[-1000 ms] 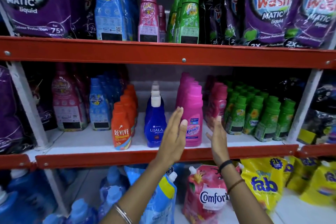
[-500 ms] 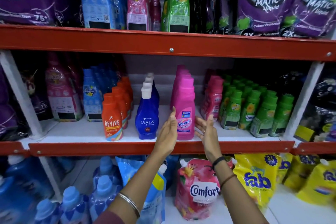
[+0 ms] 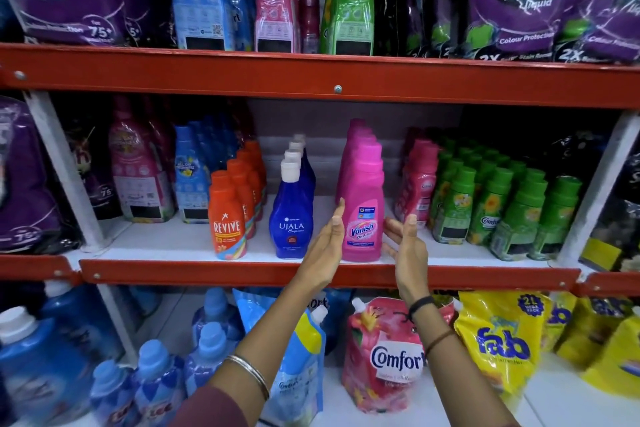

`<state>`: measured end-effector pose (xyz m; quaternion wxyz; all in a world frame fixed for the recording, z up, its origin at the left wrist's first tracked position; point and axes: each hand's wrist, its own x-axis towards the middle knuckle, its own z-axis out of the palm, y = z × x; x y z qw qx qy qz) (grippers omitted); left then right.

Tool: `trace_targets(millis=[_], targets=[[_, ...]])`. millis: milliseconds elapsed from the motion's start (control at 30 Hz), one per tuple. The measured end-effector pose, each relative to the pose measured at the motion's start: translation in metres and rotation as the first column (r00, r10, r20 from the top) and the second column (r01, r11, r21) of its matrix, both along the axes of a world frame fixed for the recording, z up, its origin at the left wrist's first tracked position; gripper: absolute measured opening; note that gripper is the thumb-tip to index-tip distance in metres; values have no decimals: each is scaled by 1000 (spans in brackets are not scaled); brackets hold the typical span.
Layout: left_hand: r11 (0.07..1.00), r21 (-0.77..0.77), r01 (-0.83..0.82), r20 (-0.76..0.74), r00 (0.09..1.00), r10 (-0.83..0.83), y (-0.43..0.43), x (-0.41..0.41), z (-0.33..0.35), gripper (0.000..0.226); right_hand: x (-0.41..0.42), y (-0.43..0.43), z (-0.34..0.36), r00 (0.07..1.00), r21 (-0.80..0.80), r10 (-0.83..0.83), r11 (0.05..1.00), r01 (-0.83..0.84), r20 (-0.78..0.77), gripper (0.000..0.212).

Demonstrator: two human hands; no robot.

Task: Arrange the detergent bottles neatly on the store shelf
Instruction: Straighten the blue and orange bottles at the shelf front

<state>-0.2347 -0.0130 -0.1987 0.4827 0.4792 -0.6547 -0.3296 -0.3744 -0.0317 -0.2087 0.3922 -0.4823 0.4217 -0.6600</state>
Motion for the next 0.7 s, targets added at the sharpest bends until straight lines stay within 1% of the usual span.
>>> trace_targets(millis=[33,67,100,133,167,200,267,300,333,400,467,533,600,700], targets=[[998,-54,-19,-53,998,16,4,0,-2,58,4,3,-2,998,-36,-70,997,70,-1,94],[990,-123,-69,-128,990,54,9,2,-5,52,9,8,-4,992,-89,-127,988,128,17,83],[971,-192,-143,-228,969,97,14,4,-10,48,15,13,-7,988,-140,-148,978,152,39,68],[941,-254,-224,-318,938,137,17,10,-14,45,24,17,-9,991,-186,-130,973,135,40,57],[907,-296,-300,-374,910,179,22,17,-16,44,34,22,-11,997,-226,-78,971,81,21,52],[876,-318,-363,-392,891,227,22,26,-19,43,44,26,-11,1000,-251,-6,968,2,-14,53],[855,-302,-423,-382,875,298,24,44,-19,47,67,28,-10,986,-234,148,959,-161,-71,61],[857,-278,-434,-365,873,323,22,53,-19,55,78,26,-10,975,-213,201,953,-216,-91,64],[864,-264,-428,-339,880,333,21,61,-18,62,88,23,-9,970,-195,220,952,-237,-108,66],[893,-238,-382,-273,909,316,18,70,-17,67,104,15,-7,970,-167,216,958,-232,-109,63],[919,-219,-329,-199,937,288,13,77,-17,58,113,6,-6,976,-122,208,969,-214,-64,56],[936,-197,-292,-141,953,268,7,82,-17,51,115,1,-3,975,-72,223,972,-224,-16,55],[950,-176,-257,-134,963,235,3,87,-18,55,115,-2,-1,972,-51,237,970,-236,6,59],[974,-122,-190,-178,970,167,-2,96,-21,64,115,-2,-1,975,-58,220,974,-219,19,63]])
